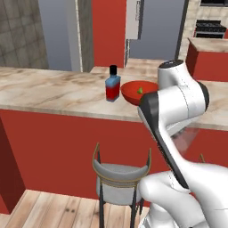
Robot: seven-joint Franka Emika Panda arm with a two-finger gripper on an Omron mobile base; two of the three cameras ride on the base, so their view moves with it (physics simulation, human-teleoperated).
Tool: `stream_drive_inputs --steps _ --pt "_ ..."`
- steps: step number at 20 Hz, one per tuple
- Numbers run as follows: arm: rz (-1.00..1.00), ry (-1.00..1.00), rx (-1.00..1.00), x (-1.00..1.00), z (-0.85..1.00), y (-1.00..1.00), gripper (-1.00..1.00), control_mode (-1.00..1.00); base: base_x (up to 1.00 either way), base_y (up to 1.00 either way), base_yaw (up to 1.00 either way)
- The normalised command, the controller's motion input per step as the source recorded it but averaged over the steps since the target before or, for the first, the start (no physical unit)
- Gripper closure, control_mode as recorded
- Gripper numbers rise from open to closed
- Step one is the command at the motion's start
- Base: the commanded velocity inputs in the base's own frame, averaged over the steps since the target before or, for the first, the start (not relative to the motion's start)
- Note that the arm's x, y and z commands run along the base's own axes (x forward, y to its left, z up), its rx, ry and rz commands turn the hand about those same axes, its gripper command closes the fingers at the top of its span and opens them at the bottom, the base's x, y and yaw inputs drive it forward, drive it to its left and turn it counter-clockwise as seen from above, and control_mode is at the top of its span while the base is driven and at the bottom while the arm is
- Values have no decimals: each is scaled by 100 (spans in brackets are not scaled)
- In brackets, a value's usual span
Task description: There is a bowl on the dining counter. Grab a lemon wedge from the fridge and place it in the bowl. Then get the liquor bottle and glass cup from the cabinet and place them next to the bowl.
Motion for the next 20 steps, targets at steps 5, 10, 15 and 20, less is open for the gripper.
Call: stream_drive_inputs --steps 5,10,15,20 --pt "-17 0 4 49 28 -43 100 -100 0 0 0" --pt "-13 -3 0 60 7 -56 100 -100 0 0 0" --pt "-3 -9 0 75 4 -43 100 -100 0 0 0" --pt "0 -11 0 97 6 -37 100 -100 0 0 0"
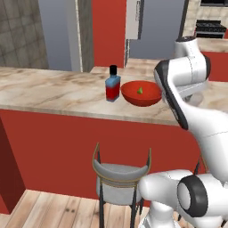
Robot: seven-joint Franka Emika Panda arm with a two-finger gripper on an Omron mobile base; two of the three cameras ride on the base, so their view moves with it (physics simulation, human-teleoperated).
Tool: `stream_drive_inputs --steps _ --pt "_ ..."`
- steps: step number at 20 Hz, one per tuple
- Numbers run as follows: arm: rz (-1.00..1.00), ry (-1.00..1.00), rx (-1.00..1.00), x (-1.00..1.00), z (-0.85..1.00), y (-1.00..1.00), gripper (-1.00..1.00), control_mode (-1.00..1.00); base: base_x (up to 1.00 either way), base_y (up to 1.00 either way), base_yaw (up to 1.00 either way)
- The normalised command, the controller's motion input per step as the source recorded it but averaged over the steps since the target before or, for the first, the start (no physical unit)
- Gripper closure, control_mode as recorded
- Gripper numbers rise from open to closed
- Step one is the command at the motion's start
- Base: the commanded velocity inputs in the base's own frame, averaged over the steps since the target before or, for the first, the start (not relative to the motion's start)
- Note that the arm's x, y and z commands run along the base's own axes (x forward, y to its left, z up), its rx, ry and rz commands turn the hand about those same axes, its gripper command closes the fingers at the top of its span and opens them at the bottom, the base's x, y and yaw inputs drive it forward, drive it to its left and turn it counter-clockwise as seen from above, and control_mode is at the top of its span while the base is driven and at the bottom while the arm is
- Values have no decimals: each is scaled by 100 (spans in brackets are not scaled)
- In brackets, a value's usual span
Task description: There is a bowl on the dining counter. Grab a lemon wedge from the fridge and place it in the bowl. Then get the liquor bottle and glass cup from the cabinet and place them next to the bowl.
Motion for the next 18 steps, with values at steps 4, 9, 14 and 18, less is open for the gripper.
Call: stream_drive_inputs --steps 4,9,14,18 --pt "2 -4 0 99 0 -18 100 -100 0 0 0" --pt "3 0 0 78 -3 -9 100 -100 0 0 0" --pt "0 0 0 41 -18 -20 100 -100 0 0 0" --pt "0 0 0 36 -34 -22 100 -100 0 0 0"
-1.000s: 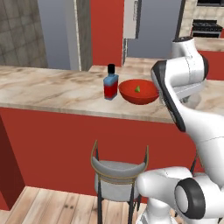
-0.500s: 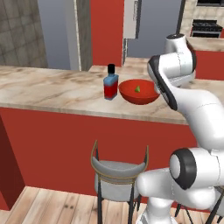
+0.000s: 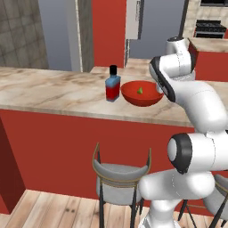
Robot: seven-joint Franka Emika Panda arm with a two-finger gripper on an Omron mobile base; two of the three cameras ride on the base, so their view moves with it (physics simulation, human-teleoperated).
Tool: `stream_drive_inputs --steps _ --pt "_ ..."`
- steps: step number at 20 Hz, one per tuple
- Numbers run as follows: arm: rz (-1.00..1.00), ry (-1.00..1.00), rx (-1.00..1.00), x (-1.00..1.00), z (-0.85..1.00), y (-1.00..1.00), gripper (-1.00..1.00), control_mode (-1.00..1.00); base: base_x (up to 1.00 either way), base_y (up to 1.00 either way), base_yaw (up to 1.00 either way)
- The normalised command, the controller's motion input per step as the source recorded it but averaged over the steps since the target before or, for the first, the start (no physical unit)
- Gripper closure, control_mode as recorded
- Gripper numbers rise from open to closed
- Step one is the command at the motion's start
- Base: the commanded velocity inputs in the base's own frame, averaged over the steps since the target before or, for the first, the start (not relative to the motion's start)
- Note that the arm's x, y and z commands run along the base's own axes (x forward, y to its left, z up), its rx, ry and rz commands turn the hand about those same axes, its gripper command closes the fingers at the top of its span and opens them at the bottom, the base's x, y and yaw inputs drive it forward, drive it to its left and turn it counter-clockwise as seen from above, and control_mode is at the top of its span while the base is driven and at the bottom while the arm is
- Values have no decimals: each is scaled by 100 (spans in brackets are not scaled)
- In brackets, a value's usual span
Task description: There is a bowl on the dining counter. Grab a lemon wedge from the fridge and place it in the bowl. Then get the liquor bottle and glass cup from the cabinet and place them next to the bowl.
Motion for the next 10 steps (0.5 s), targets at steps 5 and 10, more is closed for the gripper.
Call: stream_drive_inputs --steps 5,10 --pt "0 0 0 28 -35 -4 100 -100 0 0 0" --pt "0 0 0 18 -16 -7 100 -100 0 0 0"
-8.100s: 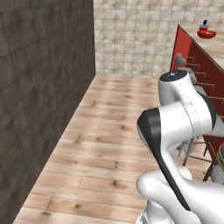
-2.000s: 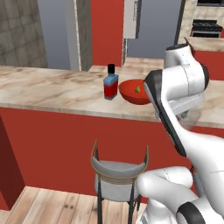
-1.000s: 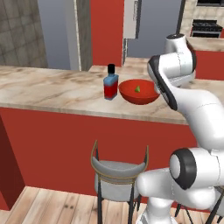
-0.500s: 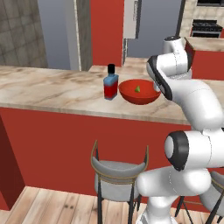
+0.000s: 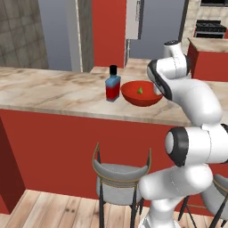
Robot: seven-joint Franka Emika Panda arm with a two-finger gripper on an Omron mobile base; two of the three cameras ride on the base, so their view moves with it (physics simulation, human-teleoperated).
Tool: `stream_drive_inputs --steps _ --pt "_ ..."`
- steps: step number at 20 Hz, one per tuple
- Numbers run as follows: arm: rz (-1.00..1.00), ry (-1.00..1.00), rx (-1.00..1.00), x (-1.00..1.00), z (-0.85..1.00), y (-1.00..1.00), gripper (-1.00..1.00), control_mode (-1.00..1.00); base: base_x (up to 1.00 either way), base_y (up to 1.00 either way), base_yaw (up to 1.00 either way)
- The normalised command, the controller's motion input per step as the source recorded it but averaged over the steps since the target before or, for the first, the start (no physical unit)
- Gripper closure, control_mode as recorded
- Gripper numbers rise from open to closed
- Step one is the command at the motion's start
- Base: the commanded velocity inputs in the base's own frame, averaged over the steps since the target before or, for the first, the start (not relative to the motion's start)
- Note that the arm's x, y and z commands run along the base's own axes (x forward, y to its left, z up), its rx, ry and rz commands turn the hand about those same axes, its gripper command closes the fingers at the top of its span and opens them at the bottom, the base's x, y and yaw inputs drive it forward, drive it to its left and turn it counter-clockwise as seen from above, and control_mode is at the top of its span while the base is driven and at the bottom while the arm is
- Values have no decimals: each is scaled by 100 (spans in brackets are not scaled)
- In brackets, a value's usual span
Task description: There is a bowl on the dining counter. Grab a lemon wedge from the fridge and place it in the bowl. Then get the liquor bottle and glass cup from the cabinet and place them next to the bowl.
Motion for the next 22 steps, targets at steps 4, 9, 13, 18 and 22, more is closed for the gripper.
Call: stream_drive_inputs --steps 4,9,13,18,22 --pt "0 0 0 12 -10 -8 100 -100 0 0 0" --pt "0 0 0 3 -3 -5 -100 -100 0 0 0" --pt "0 -1 0 0 2 -1 -100 -100 0 0 0" --pt "0 -11 0 -1 26 0 -100 -100 0 0 0" --pt "0 -27 0 -27 75 1 -100 -100 0 0 0"
